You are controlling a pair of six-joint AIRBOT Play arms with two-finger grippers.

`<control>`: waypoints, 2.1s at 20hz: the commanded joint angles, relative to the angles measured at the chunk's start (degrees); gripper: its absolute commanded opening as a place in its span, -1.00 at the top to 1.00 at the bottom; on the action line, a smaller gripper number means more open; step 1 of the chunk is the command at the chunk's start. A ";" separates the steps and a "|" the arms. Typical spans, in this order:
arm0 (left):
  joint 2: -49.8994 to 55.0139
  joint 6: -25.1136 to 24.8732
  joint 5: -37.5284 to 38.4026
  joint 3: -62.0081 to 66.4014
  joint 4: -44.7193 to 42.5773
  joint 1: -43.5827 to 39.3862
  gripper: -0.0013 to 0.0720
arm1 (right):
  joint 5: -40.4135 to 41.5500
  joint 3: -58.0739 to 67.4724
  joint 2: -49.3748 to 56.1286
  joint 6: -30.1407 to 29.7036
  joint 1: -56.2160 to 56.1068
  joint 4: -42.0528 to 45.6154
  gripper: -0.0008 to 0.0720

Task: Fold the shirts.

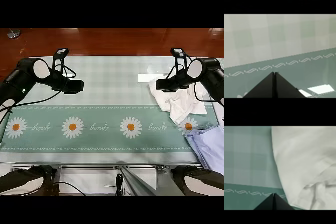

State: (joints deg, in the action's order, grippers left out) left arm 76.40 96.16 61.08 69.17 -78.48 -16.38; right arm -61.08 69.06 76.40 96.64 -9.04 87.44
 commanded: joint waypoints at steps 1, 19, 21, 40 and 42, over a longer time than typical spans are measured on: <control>0.02 0.00 -0.02 -0.02 0.00 0.04 0.89 | -0.02 0.02 0.04 0.00 -0.07 0.00 0.91; 0.37 -0.02 -9.51 -0.02 -0.02 0.04 0.89 | 8.63 0.02 0.22 -0.24 -0.07 1.99 0.91; 1.05 -0.02 -14.69 -0.02 -0.24 0.15 0.75 | 13.92 0.02 0.24 -0.70 -0.04 10.60 0.31; 5.44 -1.60 -4.96 0.17 -1.11 9.01 -0.95 | 12.15 4.17 16.00 0.31 25.59 0.02 0.91; 3.98 -3.23 -1.20 0.85 -1.11 10.82 -0.95 | 8.72 11.82 13.92 -5.60 25.59 -5.55 0.91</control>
State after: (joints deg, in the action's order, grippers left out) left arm 81.25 94.83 54.17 69.43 -79.61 -7.11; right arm -47.62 74.39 91.68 98.50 16.43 90.45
